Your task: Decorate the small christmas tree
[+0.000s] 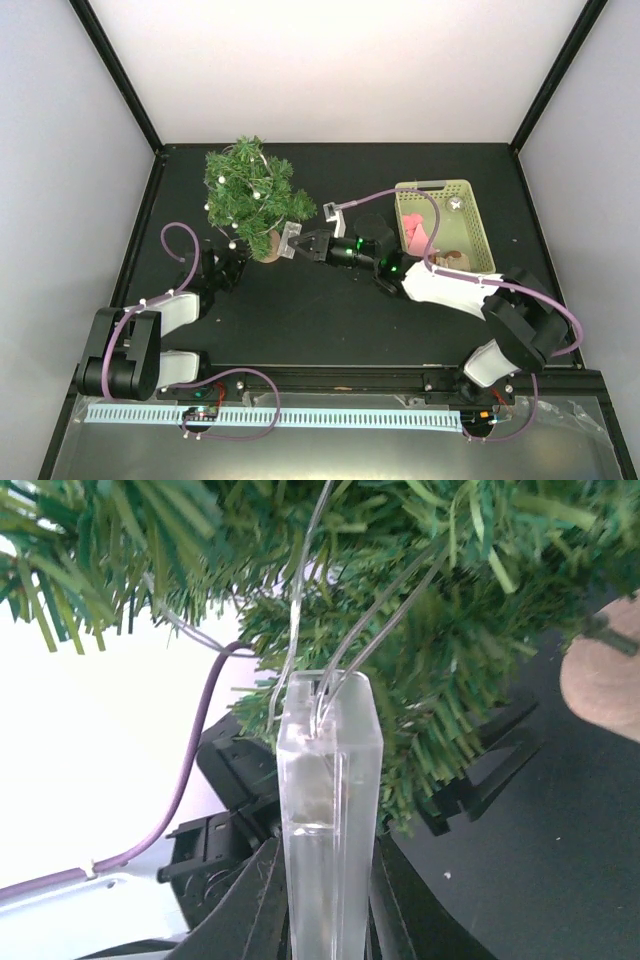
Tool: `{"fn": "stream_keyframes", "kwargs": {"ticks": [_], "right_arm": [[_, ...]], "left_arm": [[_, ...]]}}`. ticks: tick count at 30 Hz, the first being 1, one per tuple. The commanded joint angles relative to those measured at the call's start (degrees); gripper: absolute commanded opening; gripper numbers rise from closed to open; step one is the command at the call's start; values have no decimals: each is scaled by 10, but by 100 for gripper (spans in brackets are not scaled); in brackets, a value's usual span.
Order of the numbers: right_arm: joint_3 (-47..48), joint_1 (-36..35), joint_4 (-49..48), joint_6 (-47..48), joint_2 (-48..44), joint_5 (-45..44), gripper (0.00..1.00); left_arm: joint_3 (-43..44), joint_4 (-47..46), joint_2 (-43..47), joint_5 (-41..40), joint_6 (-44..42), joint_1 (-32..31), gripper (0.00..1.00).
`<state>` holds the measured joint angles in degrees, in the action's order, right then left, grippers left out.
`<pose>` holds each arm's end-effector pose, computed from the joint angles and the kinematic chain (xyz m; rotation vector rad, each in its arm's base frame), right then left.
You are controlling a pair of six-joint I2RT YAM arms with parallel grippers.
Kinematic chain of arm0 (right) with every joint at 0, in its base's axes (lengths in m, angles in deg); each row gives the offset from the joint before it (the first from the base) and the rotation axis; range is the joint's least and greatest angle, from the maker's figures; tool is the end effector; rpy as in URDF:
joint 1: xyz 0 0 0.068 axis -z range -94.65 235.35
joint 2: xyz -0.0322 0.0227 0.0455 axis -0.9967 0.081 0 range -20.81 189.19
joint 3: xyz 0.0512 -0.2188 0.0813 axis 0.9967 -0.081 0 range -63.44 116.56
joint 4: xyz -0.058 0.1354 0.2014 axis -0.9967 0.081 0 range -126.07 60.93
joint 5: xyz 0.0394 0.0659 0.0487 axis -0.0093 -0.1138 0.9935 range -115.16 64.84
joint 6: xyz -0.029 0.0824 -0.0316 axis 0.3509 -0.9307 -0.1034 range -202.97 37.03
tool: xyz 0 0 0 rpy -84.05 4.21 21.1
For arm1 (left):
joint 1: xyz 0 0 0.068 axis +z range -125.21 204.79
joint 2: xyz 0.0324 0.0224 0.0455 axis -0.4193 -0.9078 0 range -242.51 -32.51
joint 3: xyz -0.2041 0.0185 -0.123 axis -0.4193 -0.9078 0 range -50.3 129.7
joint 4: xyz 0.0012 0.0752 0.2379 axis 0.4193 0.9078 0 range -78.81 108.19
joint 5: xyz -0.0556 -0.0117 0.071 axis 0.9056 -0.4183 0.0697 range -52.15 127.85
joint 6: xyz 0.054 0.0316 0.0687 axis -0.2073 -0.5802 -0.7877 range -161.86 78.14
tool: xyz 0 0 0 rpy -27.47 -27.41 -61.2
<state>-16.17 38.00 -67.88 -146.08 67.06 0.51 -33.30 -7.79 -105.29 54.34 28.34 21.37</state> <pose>0.2270 0.3000 0.2138 -0.1152 2.0791 1.7047 0.2541 -0.0390 0.0815 -1.1632 2.0781 -0.9881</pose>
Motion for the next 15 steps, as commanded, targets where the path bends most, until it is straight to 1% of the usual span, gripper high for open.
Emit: {"fn": "stream_keyframes", "kwargs": {"ticks": [1,7,9,15], "right_arm": [[4,-16,-28,-30,-18,7,17],[5,-33,-19,-39,-23,0,17],[11,-42,-11,-47,-17,-7,18],[17,-65,-82,-116,23,-15,18]], "left_arm": [[0,-23,-3,-7,-10,4,46],[0,-27,-3,-7,-10,3,46],[1,-30,-21,-6,-9,3,46],[1,-36,-30,0,-6,4,45]]}}
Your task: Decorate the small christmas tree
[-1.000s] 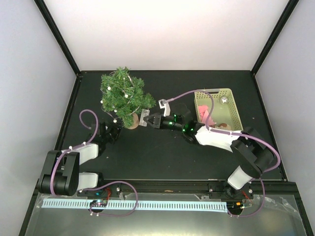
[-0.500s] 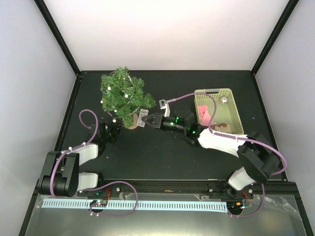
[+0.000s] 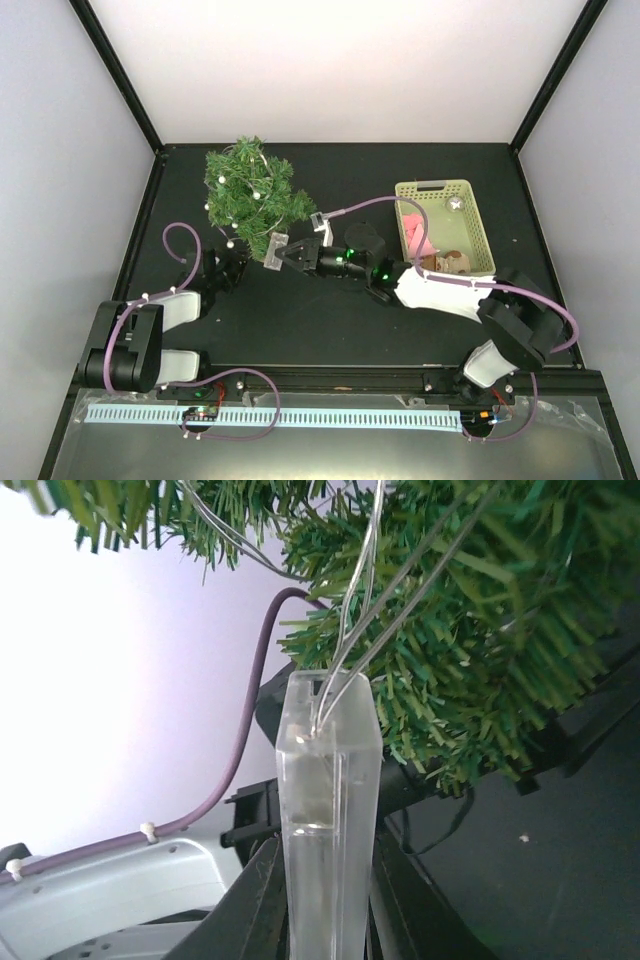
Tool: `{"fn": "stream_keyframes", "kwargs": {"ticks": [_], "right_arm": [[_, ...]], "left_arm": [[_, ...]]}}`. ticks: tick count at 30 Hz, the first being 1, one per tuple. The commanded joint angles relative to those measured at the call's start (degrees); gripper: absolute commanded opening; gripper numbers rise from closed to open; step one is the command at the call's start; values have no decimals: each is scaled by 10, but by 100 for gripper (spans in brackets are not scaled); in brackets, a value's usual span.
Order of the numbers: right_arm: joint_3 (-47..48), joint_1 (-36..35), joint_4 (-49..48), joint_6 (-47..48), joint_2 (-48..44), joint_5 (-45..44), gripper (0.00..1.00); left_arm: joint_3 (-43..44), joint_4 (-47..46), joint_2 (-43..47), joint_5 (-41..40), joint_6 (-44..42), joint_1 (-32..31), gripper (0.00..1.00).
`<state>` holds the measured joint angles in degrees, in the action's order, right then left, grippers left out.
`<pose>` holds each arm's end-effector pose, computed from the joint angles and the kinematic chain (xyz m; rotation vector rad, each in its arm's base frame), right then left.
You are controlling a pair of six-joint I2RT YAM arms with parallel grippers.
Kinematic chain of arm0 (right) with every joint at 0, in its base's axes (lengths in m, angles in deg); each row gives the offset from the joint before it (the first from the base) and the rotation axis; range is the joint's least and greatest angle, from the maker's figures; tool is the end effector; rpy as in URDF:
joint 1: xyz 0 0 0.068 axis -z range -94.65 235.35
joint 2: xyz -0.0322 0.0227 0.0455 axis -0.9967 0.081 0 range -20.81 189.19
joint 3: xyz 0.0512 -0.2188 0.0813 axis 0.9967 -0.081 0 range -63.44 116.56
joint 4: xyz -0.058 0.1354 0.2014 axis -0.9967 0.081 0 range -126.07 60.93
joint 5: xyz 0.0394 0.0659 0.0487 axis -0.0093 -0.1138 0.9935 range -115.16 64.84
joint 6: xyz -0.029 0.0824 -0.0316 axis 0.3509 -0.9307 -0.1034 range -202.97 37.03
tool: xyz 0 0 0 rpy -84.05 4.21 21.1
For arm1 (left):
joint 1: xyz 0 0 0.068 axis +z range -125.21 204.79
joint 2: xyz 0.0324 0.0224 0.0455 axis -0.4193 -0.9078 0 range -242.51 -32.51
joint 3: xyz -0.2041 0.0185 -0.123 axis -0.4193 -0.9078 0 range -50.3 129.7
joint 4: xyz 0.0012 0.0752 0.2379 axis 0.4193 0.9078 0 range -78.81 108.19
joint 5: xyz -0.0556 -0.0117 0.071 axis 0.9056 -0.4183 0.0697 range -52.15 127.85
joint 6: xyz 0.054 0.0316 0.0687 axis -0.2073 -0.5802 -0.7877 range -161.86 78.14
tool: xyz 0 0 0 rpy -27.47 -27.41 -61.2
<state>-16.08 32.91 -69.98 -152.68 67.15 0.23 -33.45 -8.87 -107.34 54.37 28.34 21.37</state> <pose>0.2005 0.3197 0.2192 -0.0993 2.1099 1.8383 0.2539 -0.0390 0.0746 -1.1765 2.0939 -0.9796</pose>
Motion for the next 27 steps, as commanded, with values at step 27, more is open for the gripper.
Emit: {"fn": "stream_keyframes", "kwargs": {"ticks": [27], "right_arm": [[15,-24,-95,-98,100,-70,37]], "left_arm": [[-5,-27,1,1,0,2,45]]}}
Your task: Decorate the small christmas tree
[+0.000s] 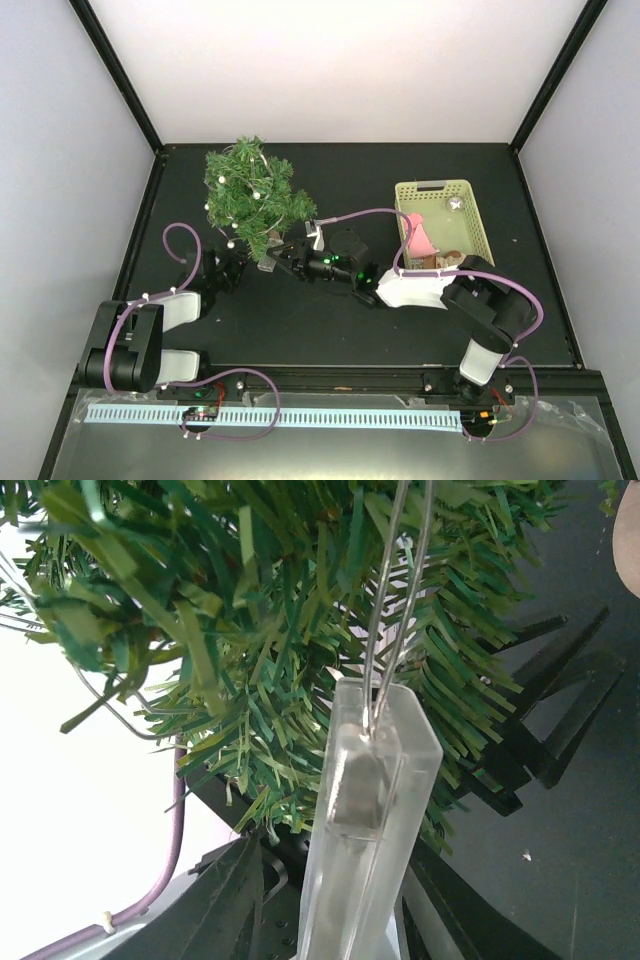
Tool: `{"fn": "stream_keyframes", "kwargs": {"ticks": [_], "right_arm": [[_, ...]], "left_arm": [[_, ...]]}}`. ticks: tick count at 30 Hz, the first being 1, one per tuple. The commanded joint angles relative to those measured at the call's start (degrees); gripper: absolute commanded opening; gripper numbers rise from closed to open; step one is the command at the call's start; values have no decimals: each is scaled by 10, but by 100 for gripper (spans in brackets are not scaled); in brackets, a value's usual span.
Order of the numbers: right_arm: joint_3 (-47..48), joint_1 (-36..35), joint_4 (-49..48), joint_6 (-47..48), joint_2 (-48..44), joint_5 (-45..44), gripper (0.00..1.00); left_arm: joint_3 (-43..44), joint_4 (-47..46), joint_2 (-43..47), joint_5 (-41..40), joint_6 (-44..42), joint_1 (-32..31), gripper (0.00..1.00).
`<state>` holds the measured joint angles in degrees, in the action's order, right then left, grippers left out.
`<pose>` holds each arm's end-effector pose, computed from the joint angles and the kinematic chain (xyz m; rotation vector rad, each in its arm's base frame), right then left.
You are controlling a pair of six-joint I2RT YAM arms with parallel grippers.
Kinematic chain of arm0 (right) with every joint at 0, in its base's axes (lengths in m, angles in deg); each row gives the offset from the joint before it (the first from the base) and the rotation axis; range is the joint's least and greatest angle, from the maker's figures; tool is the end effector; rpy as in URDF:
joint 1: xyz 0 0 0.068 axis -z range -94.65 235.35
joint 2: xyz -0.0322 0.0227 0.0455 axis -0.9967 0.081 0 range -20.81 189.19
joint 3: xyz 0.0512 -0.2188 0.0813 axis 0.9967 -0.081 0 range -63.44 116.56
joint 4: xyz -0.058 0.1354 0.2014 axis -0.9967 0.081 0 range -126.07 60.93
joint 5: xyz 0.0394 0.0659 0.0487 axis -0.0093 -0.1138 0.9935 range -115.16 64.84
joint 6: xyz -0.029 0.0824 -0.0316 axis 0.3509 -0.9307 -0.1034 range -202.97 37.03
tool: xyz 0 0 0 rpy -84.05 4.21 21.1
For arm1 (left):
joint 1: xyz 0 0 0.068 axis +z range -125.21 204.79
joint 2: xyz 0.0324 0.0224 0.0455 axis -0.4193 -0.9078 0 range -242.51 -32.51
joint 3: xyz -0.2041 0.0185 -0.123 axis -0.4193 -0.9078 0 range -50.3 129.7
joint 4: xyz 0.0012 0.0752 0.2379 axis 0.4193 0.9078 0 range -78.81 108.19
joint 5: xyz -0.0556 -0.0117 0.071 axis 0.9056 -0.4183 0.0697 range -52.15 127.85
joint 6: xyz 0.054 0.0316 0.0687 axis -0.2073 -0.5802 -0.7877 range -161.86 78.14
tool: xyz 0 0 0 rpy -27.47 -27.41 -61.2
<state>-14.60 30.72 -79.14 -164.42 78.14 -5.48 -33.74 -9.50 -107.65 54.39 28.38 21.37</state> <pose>0.2097 0.3442 0.1811 0.1780 2.1683 1.9028 0.2534 -0.0390 0.0732 -1.1768 2.0934 -0.9806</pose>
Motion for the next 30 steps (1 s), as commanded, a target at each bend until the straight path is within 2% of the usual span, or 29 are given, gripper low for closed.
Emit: {"fn": "stream_keyframes", "kwargs": {"ticks": [1,6,22,27,30], "right_arm": [[-1,-2,-2,22,-8,-12,38],[-9,-3,6,40,1,-10,41],[-11,-2,65,112,-10,-23,44],[-8,-2,89,147,-23,-35,44],[1,-2,130,198,-39,-52,44]], "left_arm": [[-3,-18,5,1,0,2,45],[-4,-15,9,0,1,2,45],[-6,-7,14,-6,-1,2,45],[-6,-6,14,-8,-3,2,45],[-6,-4,14,-10,-3,2,45]]}}
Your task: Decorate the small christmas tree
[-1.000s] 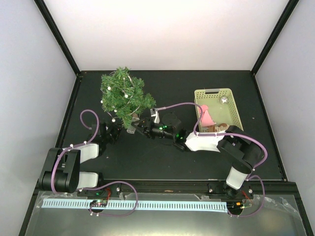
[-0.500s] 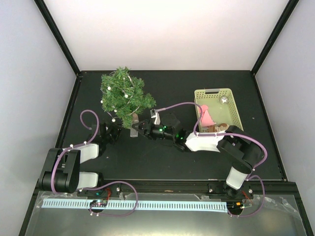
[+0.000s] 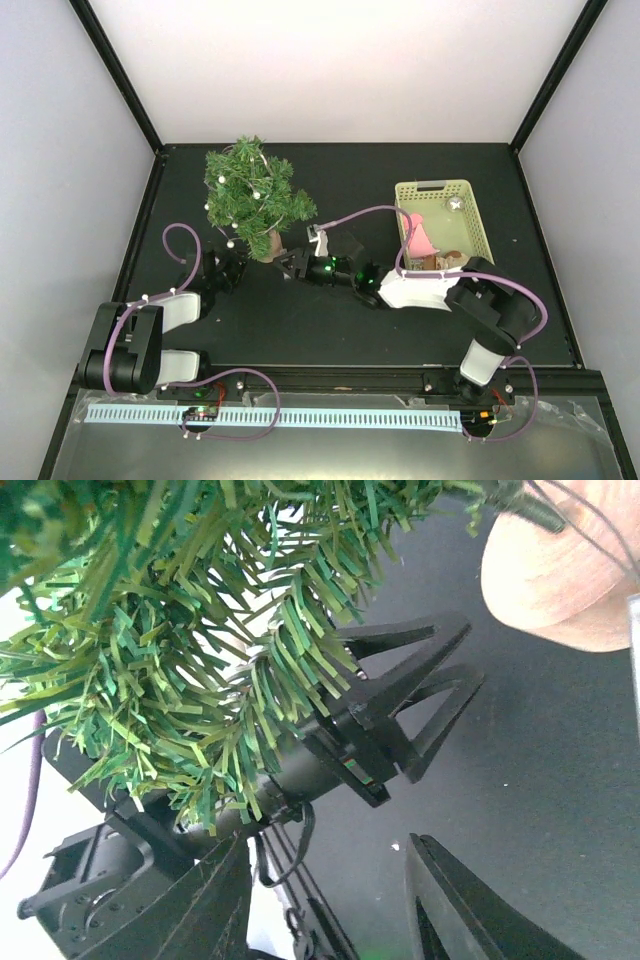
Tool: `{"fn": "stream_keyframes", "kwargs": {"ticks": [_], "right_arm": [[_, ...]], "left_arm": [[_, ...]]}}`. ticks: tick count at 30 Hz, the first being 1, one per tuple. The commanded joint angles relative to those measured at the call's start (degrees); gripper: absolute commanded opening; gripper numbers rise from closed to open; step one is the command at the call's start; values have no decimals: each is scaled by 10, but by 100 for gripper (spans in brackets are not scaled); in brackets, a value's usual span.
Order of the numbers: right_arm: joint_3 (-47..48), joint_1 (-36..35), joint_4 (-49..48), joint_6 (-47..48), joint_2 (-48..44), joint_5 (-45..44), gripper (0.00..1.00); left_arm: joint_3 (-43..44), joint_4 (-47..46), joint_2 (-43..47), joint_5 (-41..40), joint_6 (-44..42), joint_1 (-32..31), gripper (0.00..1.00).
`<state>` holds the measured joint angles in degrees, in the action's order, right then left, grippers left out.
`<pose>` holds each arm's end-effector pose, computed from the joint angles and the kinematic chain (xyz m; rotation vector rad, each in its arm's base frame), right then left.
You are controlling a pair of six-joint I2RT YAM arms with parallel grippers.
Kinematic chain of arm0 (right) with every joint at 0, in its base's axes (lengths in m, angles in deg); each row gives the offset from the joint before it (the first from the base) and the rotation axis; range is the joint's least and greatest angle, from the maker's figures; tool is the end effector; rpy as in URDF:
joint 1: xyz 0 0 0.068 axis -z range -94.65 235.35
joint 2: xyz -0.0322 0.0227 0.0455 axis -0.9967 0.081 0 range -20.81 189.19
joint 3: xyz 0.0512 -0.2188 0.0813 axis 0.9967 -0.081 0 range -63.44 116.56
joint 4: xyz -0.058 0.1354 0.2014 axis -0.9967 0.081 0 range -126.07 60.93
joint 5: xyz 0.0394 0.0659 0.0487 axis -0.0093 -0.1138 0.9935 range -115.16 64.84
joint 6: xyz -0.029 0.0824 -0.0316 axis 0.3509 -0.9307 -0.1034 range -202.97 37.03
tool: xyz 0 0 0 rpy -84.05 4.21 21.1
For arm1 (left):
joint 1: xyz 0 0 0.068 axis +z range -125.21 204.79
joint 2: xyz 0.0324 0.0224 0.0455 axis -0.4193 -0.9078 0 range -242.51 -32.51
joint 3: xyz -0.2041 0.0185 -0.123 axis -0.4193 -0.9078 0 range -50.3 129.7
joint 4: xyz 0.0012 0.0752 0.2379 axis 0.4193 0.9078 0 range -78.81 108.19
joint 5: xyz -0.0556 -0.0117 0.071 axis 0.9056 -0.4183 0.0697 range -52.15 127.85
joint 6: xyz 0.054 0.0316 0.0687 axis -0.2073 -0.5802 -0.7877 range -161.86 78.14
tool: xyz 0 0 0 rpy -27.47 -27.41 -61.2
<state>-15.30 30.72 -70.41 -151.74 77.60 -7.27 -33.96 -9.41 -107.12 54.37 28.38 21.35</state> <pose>0.2080 0.3376 0.1575 0.0117 2.2528 1.6531 0.2526 -0.0390 0.0740 -1.1740 2.0904 -0.9821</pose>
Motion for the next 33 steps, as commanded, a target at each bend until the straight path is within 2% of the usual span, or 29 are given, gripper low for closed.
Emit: {"fn": "stream_keyframes", "kwargs": {"ticks": [1,3,6,11,20,33], "right_arm": [[16,-2,76,95,-40,-52,44],[34,-1,144,143,-45,-100,44],[53,0,187,190,-31,-138,44],[75,0,195,206,15,-147,44],[128,-2,233,215,110,-149,45],[177,-2,249,231,183,-158,44]], "left_arm": [[-4,-3,9,-10,-3,2,45],[-4,-2,9,-10,-3,2,45],[-3,2,9,-12,-4,2,45],[-1,42,45,-41,-44,13,45],[-9,66,83,-36,-64,42,46],[-14,41,54,-17,-54,42,46]]}}
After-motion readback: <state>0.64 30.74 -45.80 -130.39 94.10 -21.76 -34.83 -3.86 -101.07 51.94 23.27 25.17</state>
